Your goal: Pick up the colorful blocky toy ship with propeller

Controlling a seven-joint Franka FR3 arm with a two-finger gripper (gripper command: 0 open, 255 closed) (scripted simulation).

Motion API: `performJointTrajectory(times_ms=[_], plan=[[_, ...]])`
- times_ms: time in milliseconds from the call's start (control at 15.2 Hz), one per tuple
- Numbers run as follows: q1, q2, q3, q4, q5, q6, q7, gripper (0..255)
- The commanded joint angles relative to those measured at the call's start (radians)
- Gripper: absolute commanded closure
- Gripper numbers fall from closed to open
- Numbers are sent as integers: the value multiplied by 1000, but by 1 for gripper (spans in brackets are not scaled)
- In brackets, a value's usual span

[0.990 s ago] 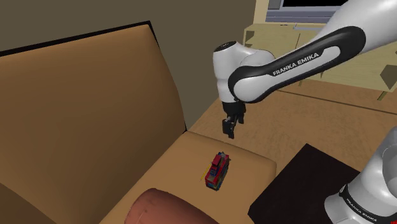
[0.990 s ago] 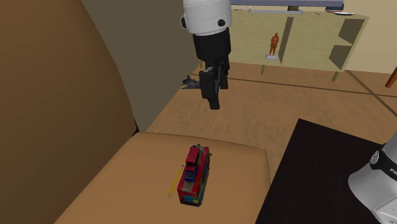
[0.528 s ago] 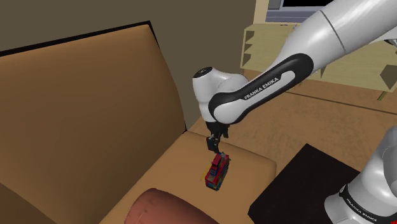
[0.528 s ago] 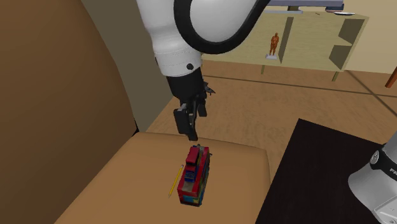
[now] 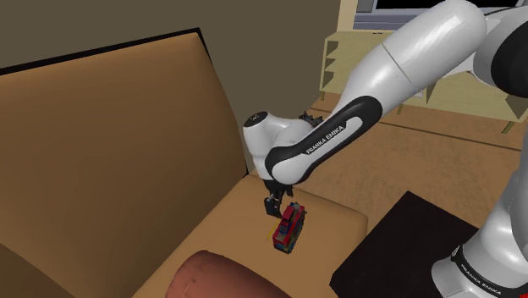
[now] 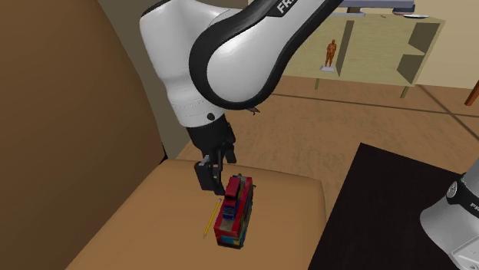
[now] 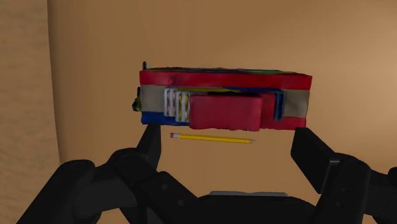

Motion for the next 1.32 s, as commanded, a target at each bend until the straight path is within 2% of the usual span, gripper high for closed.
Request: performJointTrajectory(times_ms=[0, 198, 264, 858, 1254], plan=[[2, 21, -4, -5, -9, 25, 6, 0], [4, 36, -6, -7, -15, 41, 10, 0], [4, 37, -7, -8, -15, 43, 11, 255], [4, 36, -6, -7, -15, 41, 10, 255], [-3, -21, 4, 4, 8, -24, -6, 255]])
